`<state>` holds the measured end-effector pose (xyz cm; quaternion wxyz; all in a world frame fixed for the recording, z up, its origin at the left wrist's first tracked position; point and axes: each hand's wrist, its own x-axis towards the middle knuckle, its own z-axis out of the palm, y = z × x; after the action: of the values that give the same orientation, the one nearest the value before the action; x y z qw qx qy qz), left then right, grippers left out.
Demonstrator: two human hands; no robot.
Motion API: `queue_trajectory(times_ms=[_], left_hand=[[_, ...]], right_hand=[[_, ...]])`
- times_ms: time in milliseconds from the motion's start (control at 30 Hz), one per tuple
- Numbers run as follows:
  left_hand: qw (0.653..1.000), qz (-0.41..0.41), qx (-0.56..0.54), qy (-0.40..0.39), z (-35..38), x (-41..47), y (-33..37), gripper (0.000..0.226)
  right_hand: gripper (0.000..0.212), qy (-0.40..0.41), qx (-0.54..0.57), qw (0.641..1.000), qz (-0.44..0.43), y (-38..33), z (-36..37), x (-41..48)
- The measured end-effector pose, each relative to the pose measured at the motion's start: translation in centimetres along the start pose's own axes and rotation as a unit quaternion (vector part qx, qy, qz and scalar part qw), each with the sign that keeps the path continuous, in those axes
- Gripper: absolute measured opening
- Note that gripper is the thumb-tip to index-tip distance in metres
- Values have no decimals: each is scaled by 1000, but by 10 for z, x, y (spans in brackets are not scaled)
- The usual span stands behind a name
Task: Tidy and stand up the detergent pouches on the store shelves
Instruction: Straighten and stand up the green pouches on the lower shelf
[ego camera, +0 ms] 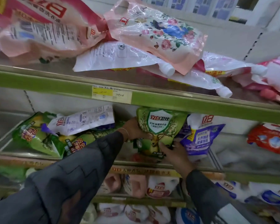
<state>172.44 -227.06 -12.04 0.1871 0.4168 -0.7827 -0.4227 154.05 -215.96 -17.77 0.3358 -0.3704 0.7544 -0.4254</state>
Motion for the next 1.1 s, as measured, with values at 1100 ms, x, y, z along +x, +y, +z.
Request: queue_trajectory(times_ms=[1100], left_hand=[[996,-51,11,76,9,-34,16,58]], right_hand=[[45,106,-8,994,-27,7,15,-20]])
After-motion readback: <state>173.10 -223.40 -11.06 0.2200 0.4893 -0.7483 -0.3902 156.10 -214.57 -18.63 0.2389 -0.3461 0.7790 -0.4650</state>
